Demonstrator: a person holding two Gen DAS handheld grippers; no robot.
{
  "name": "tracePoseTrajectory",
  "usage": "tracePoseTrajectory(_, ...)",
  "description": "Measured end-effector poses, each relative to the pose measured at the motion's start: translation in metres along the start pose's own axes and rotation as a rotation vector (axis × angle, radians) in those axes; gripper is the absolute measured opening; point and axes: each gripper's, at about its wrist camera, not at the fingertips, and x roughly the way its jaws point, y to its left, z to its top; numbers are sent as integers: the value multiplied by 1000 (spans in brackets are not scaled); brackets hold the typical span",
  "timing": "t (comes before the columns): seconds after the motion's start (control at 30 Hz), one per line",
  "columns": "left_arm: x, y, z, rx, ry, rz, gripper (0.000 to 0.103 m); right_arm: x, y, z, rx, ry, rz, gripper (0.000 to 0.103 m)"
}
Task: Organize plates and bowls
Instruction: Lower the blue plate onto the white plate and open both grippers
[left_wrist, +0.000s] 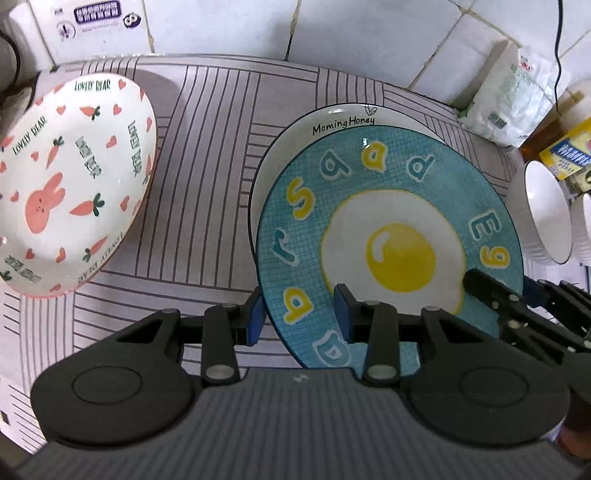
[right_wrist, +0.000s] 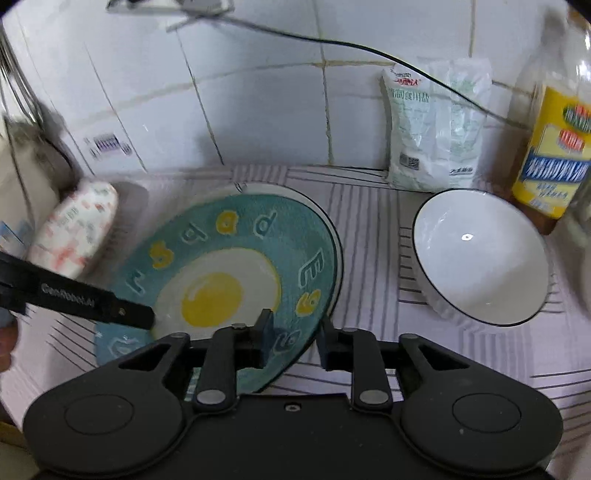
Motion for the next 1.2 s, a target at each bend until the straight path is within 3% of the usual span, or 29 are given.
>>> tracePoseTrajectory(0.23,0,-6,0,4,5,37,36,7,3,-1,5,1,-68,36)
tracePoseTrajectory(0.43,-3,-14,-6,17,-3,77,34,13,19,-10,-69,-37,-152,36)
tracePoseTrajectory(0.57,-19,-17,-15,25,-33,56,34,5,9,-11,-23,-60,-111,34)
tracePoseTrajectory(0.77,-59,-29,-34,98,-100,95,34,-36,2,-17,10,-123,-20,34)
tracePoseTrajectory(1.03,-119,-37,-66,164,-169,109,38,-97,8,-29,-20,-218,45,34)
tracePoseTrajectory(1.2,-154,-40,-80,182,-215,123,41,-130,14,-36,-70,-274,67,41)
